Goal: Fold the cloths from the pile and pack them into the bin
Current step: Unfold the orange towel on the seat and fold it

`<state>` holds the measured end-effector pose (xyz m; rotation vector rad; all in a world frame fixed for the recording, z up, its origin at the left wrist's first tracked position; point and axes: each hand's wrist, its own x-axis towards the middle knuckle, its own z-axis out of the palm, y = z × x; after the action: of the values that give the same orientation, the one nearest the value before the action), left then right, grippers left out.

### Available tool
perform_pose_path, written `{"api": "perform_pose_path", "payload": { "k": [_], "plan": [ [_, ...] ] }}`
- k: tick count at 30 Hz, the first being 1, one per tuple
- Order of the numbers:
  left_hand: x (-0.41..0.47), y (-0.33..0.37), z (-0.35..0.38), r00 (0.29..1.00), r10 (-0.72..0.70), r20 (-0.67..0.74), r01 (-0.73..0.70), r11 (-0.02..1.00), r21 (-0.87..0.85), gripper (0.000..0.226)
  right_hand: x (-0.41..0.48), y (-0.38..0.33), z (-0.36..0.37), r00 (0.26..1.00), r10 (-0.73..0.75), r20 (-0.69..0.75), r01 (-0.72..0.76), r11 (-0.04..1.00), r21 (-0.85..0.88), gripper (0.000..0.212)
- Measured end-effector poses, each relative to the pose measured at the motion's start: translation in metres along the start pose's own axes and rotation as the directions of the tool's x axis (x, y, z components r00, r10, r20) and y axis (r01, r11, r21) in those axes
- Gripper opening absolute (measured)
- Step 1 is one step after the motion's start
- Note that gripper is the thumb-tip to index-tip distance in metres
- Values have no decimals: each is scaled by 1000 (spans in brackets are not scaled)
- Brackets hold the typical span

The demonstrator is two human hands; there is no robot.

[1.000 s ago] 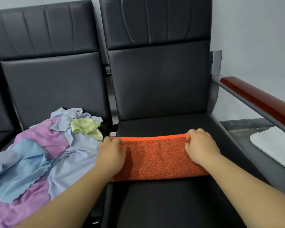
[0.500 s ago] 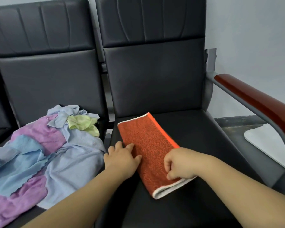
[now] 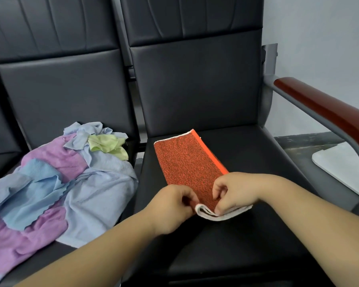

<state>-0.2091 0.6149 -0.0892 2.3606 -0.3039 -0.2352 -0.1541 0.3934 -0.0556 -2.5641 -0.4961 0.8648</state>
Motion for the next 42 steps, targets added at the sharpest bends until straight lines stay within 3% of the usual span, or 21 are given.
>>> {"api": "perform_pose_path", "payload": {
  "k": [3,5,7,8,10,12,13,16,19,23,26,29,32,35,38,42],
  "plan": [
    [6,-4,-8,987,-53,-153,46,998,-50,8,-5,-4,3,1000,13,15,-11,997,-81,43],
    [11,-7,-21,977,-103,-186,94,994,-54,9,1,-4,10,993,2,-120,-24,983,-181,36],
    [13,-7,-37,972,-197,-125,178,972,-154,4,6,-2,11,962,-14,-273,-38,982,-186,17],
    [13,-7,-45,963,-257,-76,235,947,-220,4,7,-1,8,954,9,-300,-41,994,-102,11],
    [7,-7,-62,914,-405,36,394,860,-324,7,2,-1,0,974,81,-212,-28,970,243,8],
    [-1,-8,-80,826,-520,217,561,722,-405,12,-7,-3,-5,998,62,-32,-31,811,584,10],
    [-4,-7,-87,785,-529,324,620,662,-421,11,-10,-2,-7,999,39,24,-45,735,676,15],
    [-8,-12,-96,742,-477,471,665,613,-427,9,-9,-2,-10,997,33,69,-74,628,775,12],
    [-3,-17,-93,762,-515,393,648,600,-469,19,1,-5,-9,996,92,10,-61,575,816,9],
    [8,-28,-84,805,-567,173,563,639,-524,26,20,-9,-5,970,173,-171,33,601,798,10],
    [17,-39,-79,823,-566,36,498,691,-524,18,36,-11,-2,947,207,-245,64,626,777,12],
    [25,-49,-71,839,-539,-79,447,765,-464,17,53,-10,3,917,238,-320,62,707,704,10],
    [33,-63,-55,851,-466,-242,430,883,-189,18,71,-6,10,864,225,-451,7,889,457,8],
    [40,-74,-40,866,-369,-338,430,893,128,22,83,-5,17,821,200,-535,-94,971,219,28],
    [43,-71,-34,846,-379,-376,478,851,216,22,85,-6,12,826,247,-507,-201,969,144,44],
    [34,-62,-42,839,-444,-316,533,789,305,45,75,-7,-4,911,318,-261,-315,947,56,63]
  ]
}}
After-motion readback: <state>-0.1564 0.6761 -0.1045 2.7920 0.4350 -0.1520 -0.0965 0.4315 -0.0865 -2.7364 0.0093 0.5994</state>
